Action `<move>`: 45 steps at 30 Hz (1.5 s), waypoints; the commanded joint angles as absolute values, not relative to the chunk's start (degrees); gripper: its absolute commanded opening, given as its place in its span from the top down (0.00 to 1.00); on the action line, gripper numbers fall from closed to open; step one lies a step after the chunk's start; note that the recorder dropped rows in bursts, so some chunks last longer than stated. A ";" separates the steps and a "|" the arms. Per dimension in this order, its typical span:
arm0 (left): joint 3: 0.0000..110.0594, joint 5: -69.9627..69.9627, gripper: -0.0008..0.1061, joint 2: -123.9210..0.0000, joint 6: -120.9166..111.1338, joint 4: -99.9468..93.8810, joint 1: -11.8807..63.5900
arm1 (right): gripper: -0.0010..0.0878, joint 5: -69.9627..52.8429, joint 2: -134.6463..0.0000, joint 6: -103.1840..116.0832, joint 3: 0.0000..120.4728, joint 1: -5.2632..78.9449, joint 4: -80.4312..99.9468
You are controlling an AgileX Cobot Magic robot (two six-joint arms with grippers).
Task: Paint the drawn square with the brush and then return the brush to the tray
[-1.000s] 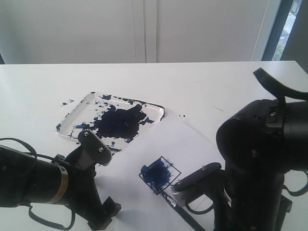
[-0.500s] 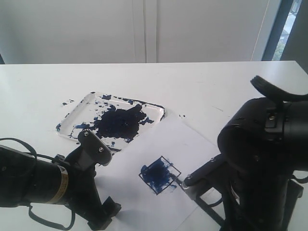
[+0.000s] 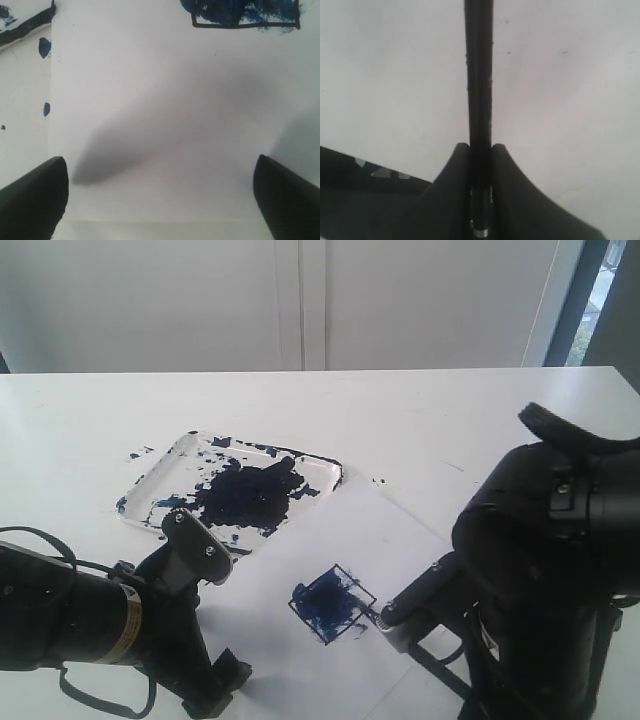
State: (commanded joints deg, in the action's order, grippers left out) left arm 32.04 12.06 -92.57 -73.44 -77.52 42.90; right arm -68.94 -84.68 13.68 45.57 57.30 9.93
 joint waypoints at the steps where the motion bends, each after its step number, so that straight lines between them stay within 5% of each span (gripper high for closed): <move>1: 32.04 12.06 0.01 -92.57 -73.44 -77.52 42.90 | 0.99 -69.61 -84.68 13.68 45.57 58.07 10.76; 25: 32.04 12.06 0.01 -92.57 -73.44 -77.52 42.90 | 0.99 -69.96 -93.51 19.79 46.84 71.54 20.48; 45: 32.04 11.93 0.01 -92.57 -73.54 -77.52 42.90 | 0.99 -69.96 -96.14 25.12 46.74 71.97 29.42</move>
State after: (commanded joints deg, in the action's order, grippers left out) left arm 32.04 11.93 -92.57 -73.54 -77.52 42.90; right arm -69.96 -96.14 25.12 46.74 71.97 29.42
